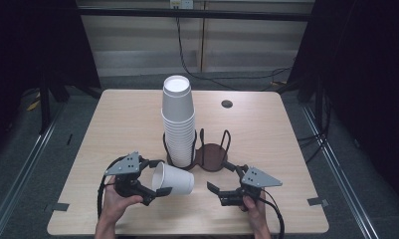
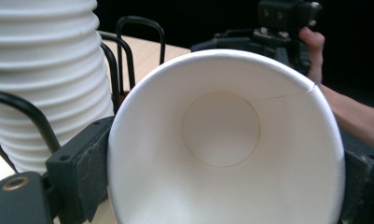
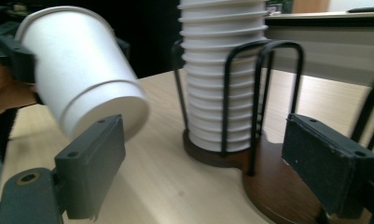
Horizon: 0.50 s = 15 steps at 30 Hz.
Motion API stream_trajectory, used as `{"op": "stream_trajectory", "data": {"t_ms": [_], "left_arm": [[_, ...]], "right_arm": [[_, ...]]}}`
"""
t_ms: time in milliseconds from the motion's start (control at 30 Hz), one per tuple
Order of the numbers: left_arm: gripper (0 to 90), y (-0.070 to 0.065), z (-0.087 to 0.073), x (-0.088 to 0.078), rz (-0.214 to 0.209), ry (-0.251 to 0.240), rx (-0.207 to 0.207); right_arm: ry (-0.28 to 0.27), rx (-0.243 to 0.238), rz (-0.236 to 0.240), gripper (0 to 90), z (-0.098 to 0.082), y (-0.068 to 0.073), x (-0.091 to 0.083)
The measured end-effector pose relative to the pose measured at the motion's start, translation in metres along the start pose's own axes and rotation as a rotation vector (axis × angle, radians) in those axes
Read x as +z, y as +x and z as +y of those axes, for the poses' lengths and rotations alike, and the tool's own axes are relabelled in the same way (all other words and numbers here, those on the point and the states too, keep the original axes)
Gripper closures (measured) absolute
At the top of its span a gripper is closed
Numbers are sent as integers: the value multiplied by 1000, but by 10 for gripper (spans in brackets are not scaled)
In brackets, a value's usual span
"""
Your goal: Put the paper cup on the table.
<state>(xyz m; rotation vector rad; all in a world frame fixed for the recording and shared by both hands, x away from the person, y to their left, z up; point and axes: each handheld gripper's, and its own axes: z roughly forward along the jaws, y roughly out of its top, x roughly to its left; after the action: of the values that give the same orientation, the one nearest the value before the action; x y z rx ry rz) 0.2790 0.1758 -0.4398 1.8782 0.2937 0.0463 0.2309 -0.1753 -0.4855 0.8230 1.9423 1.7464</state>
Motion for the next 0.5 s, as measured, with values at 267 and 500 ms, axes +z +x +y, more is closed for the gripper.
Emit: {"op": "stream_trajectory", "data": {"t_ms": [267, 500], "left_arm": [[97, 4, -3, -4, 47, 57, -8], [96, 11, -6, -6, 81, 118, -30]], "right_arm": [[-54, -1, -144, 128, -14, -6, -9], [-80, -12, -248, 129, -24, -7, -14]]}}
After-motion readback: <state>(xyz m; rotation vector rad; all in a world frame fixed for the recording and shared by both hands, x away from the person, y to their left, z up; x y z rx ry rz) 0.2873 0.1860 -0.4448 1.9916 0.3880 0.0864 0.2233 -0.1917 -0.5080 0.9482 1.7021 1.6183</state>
